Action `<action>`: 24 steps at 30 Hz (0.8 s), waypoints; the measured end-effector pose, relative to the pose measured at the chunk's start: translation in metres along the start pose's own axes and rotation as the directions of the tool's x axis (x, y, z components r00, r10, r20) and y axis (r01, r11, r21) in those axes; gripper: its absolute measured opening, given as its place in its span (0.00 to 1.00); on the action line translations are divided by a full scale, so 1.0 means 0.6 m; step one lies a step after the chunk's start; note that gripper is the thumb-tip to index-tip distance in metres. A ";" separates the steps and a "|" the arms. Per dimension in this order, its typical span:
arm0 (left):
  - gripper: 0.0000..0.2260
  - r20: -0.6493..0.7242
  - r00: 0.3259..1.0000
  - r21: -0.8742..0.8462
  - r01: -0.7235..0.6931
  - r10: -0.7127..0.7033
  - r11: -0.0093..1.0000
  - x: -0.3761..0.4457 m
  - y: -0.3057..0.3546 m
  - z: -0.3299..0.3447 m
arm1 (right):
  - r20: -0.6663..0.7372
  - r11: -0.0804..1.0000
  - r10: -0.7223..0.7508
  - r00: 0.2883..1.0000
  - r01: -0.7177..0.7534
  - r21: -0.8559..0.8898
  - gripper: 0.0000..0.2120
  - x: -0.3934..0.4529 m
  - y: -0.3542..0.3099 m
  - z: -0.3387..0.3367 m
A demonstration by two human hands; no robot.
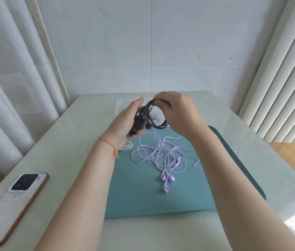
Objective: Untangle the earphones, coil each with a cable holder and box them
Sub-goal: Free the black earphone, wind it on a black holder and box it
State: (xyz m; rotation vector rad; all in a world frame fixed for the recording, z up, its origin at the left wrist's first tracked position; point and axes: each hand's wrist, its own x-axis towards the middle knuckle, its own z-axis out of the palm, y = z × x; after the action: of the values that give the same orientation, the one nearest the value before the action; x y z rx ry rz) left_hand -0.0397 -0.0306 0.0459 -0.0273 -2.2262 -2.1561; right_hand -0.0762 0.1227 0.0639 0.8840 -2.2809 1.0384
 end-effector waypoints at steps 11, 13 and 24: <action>0.16 0.007 1.000 -0.019 -0.014 0.015 1.000 0.004 -0.003 0.008 | -0.095 0.986 -0.077 0.993 0.062 -0.152 0.10 -0.002 -0.011 0.008; 0.09 -0.037 0.999 -0.028 -0.033 0.032 0.999 0.005 -0.004 0.009 | -0.094 0.982 -0.076 0.993 0.058 -0.182 0.11 -0.002 -0.010 0.008; 0.05 -0.081 0.990 -0.063 -0.123 0.118 0.990 -0.003 0.007 0.017 | -0.117 0.991 -0.053 0.992 0.038 -0.127 0.11 0.000 -0.002 0.012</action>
State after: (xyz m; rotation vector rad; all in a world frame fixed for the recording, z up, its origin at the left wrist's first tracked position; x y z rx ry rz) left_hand -0.0380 -0.0201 0.0497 -0.0770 -2.0537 -2.1307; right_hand -0.0762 0.1166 0.0603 0.7972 -2.1890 0.8947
